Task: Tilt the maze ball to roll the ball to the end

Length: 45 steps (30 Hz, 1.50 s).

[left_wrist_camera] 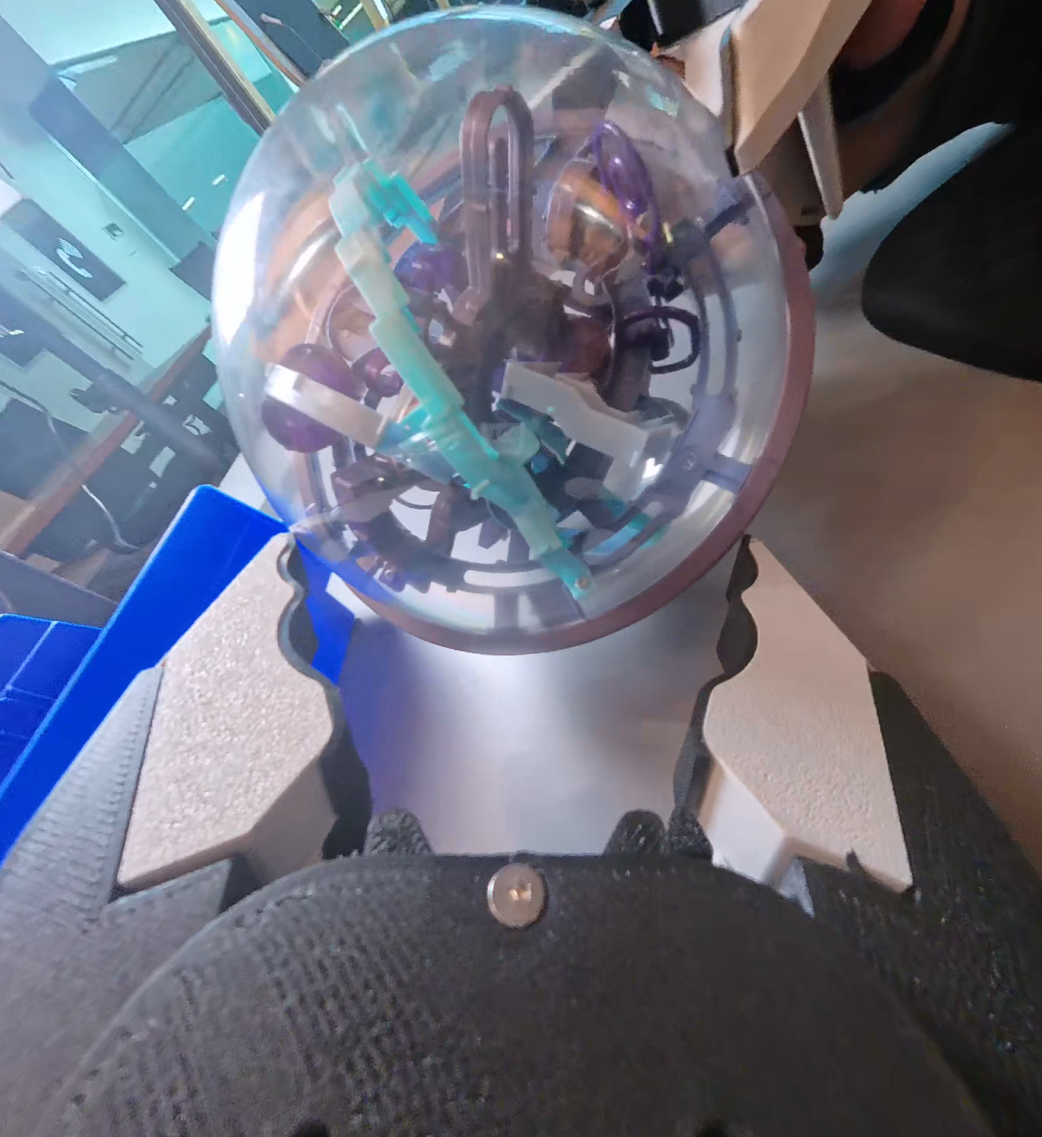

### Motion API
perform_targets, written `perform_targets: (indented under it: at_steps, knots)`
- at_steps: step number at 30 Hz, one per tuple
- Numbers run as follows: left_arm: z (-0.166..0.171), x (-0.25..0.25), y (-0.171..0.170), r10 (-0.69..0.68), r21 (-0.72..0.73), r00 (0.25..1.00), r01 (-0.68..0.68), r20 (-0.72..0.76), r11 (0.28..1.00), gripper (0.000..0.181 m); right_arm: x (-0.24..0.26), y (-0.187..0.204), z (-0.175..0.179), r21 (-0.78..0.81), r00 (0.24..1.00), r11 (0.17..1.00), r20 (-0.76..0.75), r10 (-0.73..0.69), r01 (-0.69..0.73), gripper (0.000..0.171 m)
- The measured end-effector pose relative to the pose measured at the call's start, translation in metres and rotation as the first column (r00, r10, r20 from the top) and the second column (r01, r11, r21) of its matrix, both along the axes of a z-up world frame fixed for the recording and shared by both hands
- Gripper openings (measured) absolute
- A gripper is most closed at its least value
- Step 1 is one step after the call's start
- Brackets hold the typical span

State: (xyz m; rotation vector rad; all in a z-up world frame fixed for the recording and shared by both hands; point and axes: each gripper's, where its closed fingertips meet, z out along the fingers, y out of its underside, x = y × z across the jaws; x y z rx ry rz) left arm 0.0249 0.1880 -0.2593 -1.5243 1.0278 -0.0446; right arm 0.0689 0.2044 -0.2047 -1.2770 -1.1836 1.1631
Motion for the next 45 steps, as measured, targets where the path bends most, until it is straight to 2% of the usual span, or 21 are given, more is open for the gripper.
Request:
perform_targets:
  at_steps: [6, 13, 24, 37, 39, 43, 45]
  knots:
    - [0.001, -0.002, -0.003, -0.043, 0.007, 0.999, 0.043, 0.000, 0.999, 0.135, 0.002, -0.005, -0.002, 0.014, 1.000, 1.000, 0.003, 0.014, -0.014, 0.132]
    - [0.000, -0.011, -0.009, -0.144, -0.104, 0.988, 0.150, 0.057, 0.983, 0.133, 0.002, -0.013, -0.012, 0.073, 0.998, 0.997, 0.059, 0.026, -0.030, 0.129]
    - [0.014, -0.022, -0.037, -0.260, -0.071, 0.966, 0.260, 0.014, 0.963, 0.132, -0.005, -0.037, -0.027, 0.152, 0.986, 0.984, 0.151, 0.065, -0.089, 0.130]
    - [0.006, -0.028, -0.043, -0.251, -0.076, 0.968, 0.250, 0.005, 0.965, 0.130, -0.009, -0.047, -0.024, 0.242, 0.988, 0.966, 0.140, 0.059, -0.091, 0.130]
    - [0.004, -0.032, -0.047, -0.222, -0.118, 0.975, 0.224, 0.027, 0.967, 0.127, -0.012, -0.049, -0.026, 0.244, 0.987, 0.965, 0.150, 0.059, -0.095, 0.130]
    - [0.014, -0.041, -0.063, -0.124, -0.241, 0.978, 0.162, 0.166, 0.957, 0.128, -0.026, -0.061, -0.028, 0.275, 0.974, 0.956, 0.223, 0.036, -0.098, 0.129]
    - [0.015, -0.045, -0.077, -0.063, -0.338, 0.970, 0.143, 0.237, 0.930, 0.134, -0.039, -0.076, -0.026, 0.238, 0.962, 0.967, 0.270, 0.028, -0.095, 0.134]
